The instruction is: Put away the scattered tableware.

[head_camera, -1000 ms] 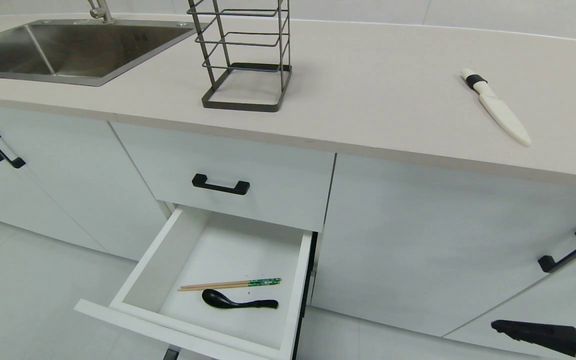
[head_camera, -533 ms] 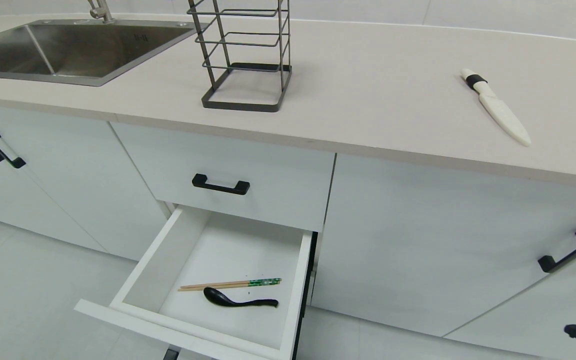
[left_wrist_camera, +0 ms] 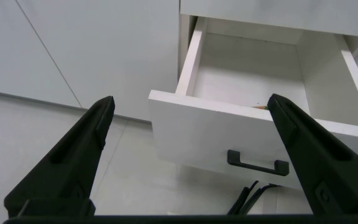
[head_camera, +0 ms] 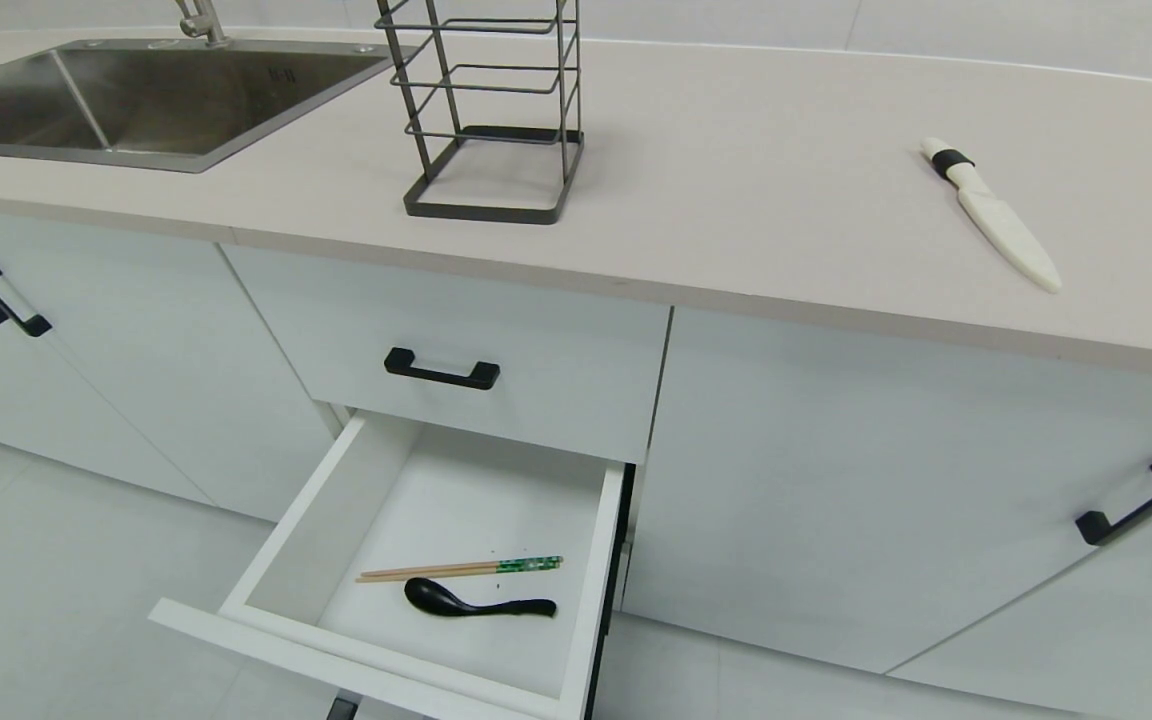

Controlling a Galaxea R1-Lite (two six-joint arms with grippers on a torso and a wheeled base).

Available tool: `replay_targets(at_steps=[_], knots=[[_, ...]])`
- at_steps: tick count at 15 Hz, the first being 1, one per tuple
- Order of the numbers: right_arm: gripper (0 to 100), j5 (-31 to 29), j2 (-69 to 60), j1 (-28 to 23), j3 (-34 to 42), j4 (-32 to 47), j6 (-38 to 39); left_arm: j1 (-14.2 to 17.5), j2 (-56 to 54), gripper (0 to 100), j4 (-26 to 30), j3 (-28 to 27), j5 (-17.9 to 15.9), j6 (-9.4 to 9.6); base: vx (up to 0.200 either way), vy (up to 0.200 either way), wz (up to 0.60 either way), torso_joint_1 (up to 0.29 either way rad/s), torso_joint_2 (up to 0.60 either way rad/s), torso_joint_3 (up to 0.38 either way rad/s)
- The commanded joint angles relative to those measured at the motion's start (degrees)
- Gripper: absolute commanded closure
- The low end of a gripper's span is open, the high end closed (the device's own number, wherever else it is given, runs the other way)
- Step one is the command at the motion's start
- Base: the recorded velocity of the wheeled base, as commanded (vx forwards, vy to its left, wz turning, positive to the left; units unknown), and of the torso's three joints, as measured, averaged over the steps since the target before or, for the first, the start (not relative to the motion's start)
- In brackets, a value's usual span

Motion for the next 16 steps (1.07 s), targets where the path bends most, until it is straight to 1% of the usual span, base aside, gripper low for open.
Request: replay_targets(at_steps=[1,3,4,6,7,8,9,10,11,12,13,14,15,16], knots=[[0,1.42,-7.51,-6.74,1.88,0.03,-0.04,0.00,0.09,0,0.01,0.00,-0.01,0.05,0.000,0.000,0.00,0.000,0.00,0.000],[0,1.42,-13.75,-11.92,5.22,0.03,3.65,0.00,0.09,0,-0.08,0.00,-0.01,-0.22,0.000,0.000,0.00,0.000,0.00,0.000],[0,1.33,-16.39,-11.66,6.53,0.73,5.32,0.00,0.09,0,-0.08,0.00,-0.01,0.05,0.000,0.000,0.00,0.000,0.00,0.000],[0,1.42,-16.65,-11.48,6.53,3.02,5.58,0.00,0.09,0,-0.08,0.00,-0.10,0.13,0.000,0.000,0.00,0.000,0.00,0.000],[0,1.42,-16.65,-11.48,6.53,3.37,3.91,0.00,0.09,0,-0.08,0.00,-0.28,0.13,0.000,0.000,0.00,0.000,0.00,0.000],[0,0.80,-16.65,-11.48,6.53,3.81,-1.01,0.00,0.09,0,-0.08,0.00,-0.28,0.31,0.000,0.000,0.00,0.000,0.00,0.000],[0,-0.25,-16.65,-11.48,6.53,4.78,-2.59,0.00,0.09,0,0.01,0.00,-0.72,0.49,0.000,0.000,0.00,0.000,0.00,0.000],[0,-1.66,-16.56,-11.48,6.53,5.57,-2.06,0.00,0.00,0,-3.95,-0.88,-2.30,0.31,0.000,0.000,0.00,0.000,0.00,0.000],[0,-1.92,-16.56,-11.48,6.53,5.83,-1.18,0.09,0.18,0,-14.05,-5.45,-2.83,-0.83,0.000,0.000,0.00,0.000,0.00,0.000],[0,-2.45,-16.56,-11.48,6.53,5.92,-0.48,0.44,1.58,0,-17.83,-8.61,-3.27,-1.01,0.000,0.000,0.00,0.000,0.00,0.000],[0,-3.24,-16.56,-11.48,6.53,6.36,1.45,0.00,5.54,0,-14.58,-14.85,-5.02,-1.01,0.000,0.000,0.00,0.000,0.00,0.000],[0,-3.33,-16.65,-11.48,6.53,6.36,2.42,-0.09,6.42,0,-8.60,-16.17,-6.17,-1.36,0.000,0.000,0.00,0.000,0.00,0.000],[0,-3.33,-16.65,-11.48,6.53,6.36,2.42,-0.62,7.73,0,-2.54,-16.70,-6.52,-2.15,0.000,0.000,0.00,0.000,0.00,0.000],[0,-3.33,-16.65,-11.48,6.53,6.36,2.51,-2.02,9.84,0,2.56,-16.88,-7.31,-4.17,0.000,0.000,0.00,0.000,0.00,0.000]])
